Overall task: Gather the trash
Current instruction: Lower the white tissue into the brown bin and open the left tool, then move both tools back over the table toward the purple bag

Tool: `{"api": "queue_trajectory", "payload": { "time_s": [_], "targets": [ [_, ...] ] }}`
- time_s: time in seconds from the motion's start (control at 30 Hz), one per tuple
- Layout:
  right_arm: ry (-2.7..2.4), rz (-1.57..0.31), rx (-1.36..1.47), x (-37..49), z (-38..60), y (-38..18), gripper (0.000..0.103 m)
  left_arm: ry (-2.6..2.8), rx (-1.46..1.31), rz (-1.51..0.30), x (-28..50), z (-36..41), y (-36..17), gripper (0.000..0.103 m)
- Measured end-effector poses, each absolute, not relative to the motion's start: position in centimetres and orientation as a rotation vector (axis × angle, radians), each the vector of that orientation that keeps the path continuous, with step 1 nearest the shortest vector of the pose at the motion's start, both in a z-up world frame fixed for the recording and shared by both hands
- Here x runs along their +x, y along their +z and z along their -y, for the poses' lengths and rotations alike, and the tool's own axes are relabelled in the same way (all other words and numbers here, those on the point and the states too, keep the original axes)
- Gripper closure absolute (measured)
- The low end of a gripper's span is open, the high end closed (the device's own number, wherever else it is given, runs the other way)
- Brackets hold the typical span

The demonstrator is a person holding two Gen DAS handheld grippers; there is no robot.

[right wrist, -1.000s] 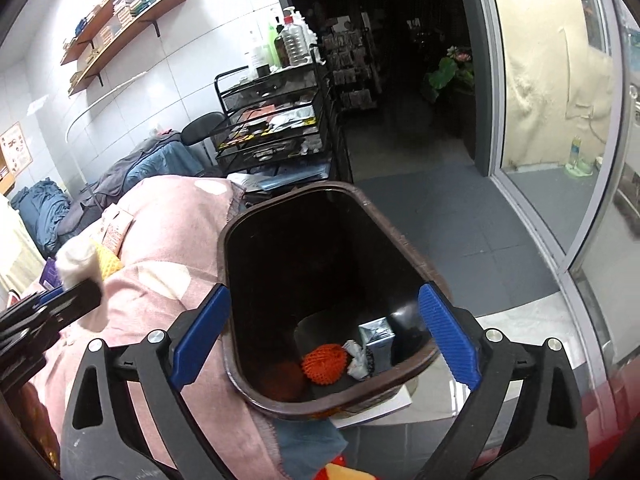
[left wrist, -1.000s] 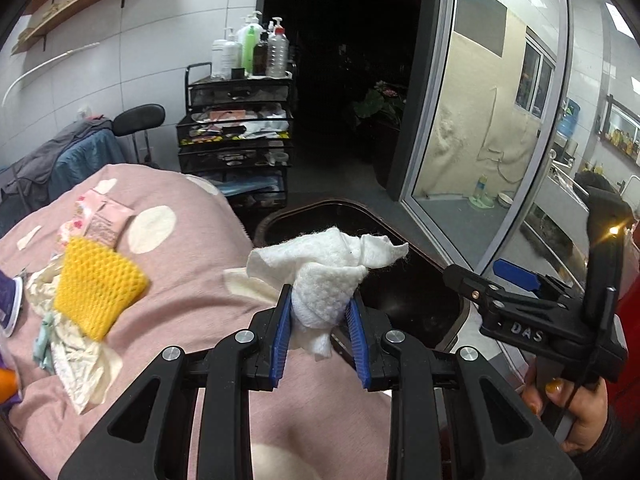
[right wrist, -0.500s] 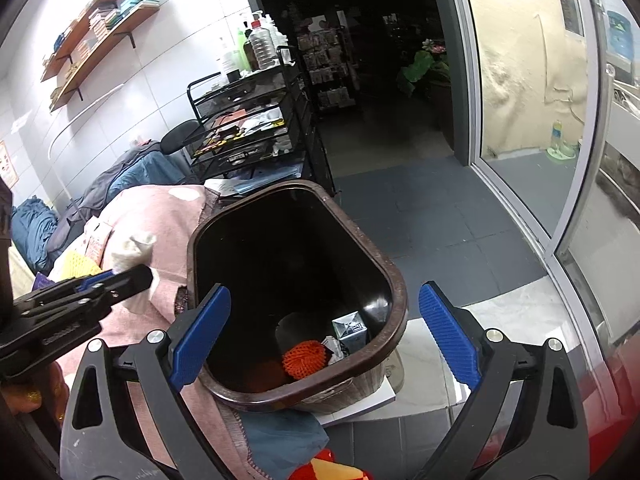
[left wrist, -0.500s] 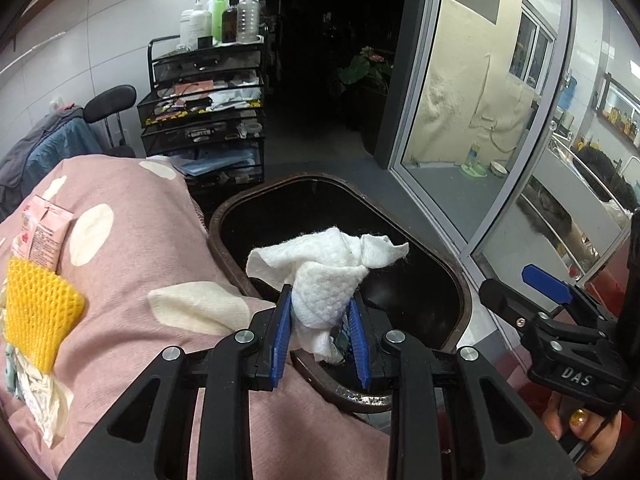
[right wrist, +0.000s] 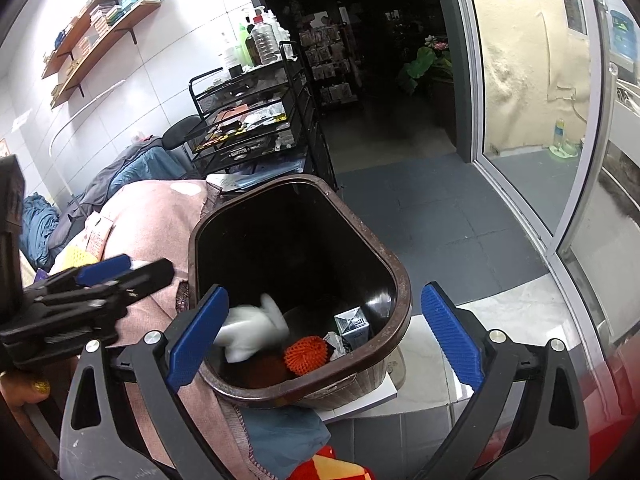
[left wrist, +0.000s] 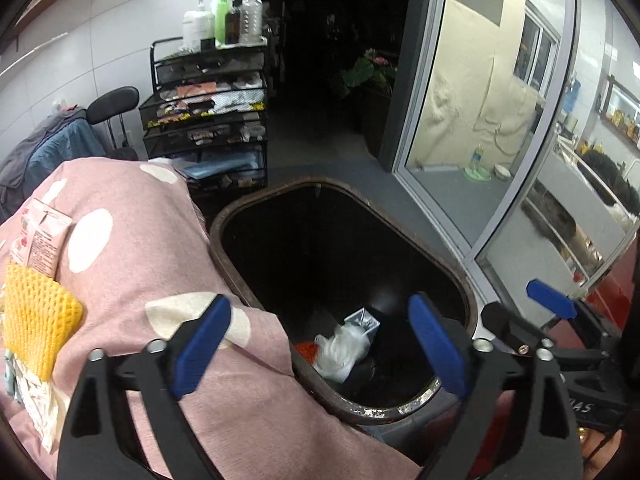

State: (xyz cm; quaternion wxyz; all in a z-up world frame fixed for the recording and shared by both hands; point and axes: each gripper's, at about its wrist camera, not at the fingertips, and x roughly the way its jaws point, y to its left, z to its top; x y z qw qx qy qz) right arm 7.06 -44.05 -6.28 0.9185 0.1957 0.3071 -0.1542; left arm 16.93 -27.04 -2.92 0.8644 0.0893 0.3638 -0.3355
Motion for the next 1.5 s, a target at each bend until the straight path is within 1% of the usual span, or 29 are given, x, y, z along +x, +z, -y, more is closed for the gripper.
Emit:
{"api": "queue_trajectory", "payload": {
  "time_s": [0.17,0.37,0.53,0.83,1.13,1.5],
  "targets": [
    [-0.315,-0.633,0.403,7.0,43.9,-6.4,0.006,-0.707,0.158,-0.724,16.4,25.8,-1.8,0.006],
    [-0.307,-0.642,0.4,7.2,43.6,-6.7,0.006,-0.713,0.127,-0.705,15.4,24.2,-1.1,0.006],
    [-0.291,-0.641,0.395,7.5,42.9,-6.7,0.006,-0.681,0.132,-0.655,14.0,22.2,-0.6,0.006],
    [-0.214,-0.63,0.36,8.4,39.8,-5.5,0.006,-0.56,0.112,-0.562,11.6,16.7,0.3,0.006],
    [-0.067,-0.631,0.283,10.2,33.8,-3.8,0.006,-0.407,0.062,-0.567,10.6,9.3,-0.7,0.006],
    [0.225,-0.643,0.142,12.2,23.5,-1.5,0.006,-0.161,-0.052,-0.566,10.2,-2.6,-1.6,0.006]
  ]
}}
